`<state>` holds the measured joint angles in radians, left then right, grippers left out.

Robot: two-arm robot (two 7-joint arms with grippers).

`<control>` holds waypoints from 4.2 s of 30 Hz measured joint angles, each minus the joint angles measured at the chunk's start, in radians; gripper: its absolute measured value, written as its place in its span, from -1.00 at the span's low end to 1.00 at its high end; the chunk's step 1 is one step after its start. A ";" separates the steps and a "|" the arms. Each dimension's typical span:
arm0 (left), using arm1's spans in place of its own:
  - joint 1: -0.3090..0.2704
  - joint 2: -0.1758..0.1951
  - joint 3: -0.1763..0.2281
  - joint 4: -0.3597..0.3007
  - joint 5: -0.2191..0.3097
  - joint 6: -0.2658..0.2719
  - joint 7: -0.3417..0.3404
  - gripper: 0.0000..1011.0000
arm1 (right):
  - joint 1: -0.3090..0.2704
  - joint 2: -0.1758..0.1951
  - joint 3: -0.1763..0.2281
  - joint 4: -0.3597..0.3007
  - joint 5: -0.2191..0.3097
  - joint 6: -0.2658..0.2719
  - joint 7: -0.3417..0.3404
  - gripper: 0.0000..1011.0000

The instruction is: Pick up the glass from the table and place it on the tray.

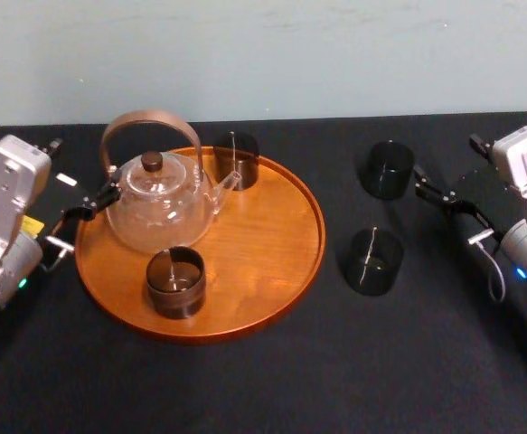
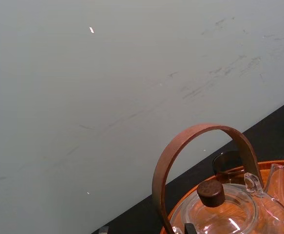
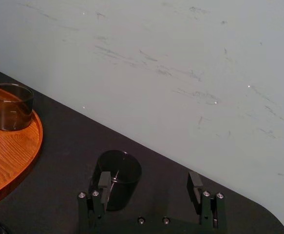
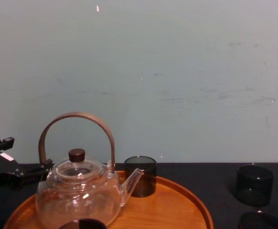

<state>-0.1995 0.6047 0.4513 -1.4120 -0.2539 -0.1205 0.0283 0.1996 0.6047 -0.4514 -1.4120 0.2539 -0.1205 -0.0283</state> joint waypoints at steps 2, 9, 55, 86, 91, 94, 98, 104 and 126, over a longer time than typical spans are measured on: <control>0.000 0.000 0.000 0.000 0.000 0.000 0.000 1.00 | 0.000 0.000 0.000 0.000 0.000 0.000 0.000 0.98; 0.000 0.000 0.000 0.000 0.000 0.000 0.000 1.00 | 0.000 0.000 0.000 0.000 0.000 0.000 0.000 0.98; 0.000 0.000 0.000 0.000 0.000 0.000 0.000 1.00 | -0.010 0.001 0.018 -0.003 0.032 0.001 0.040 0.98; 0.000 0.000 0.000 0.000 0.000 0.000 0.000 1.00 | -0.224 0.033 0.075 -0.213 0.026 -0.006 0.124 0.98; 0.000 0.000 0.000 0.000 0.000 0.000 0.000 1.00 | -0.248 0.025 0.073 -0.235 0.030 -0.001 0.148 0.98; 0.000 0.000 0.000 0.000 0.000 0.000 0.000 1.00 | -0.260 0.020 0.070 -0.245 0.029 0.006 0.158 0.98; 0.000 0.000 0.000 0.000 0.000 0.000 0.000 1.00 | -0.273 0.015 0.071 -0.255 0.028 0.011 0.169 0.98; 0.000 0.000 0.000 0.000 0.000 0.000 0.000 1.00 | -0.289 0.006 0.073 -0.267 0.024 0.015 0.191 0.98; 0.000 0.000 0.000 0.000 0.000 0.000 0.000 1.00 | -0.311 -0.044 0.105 -0.246 0.005 0.061 0.228 0.98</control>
<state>-0.1995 0.6047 0.4514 -1.4119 -0.2539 -0.1205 0.0283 -0.1119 0.5605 -0.3464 -1.6579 0.2584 -0.0598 0.2000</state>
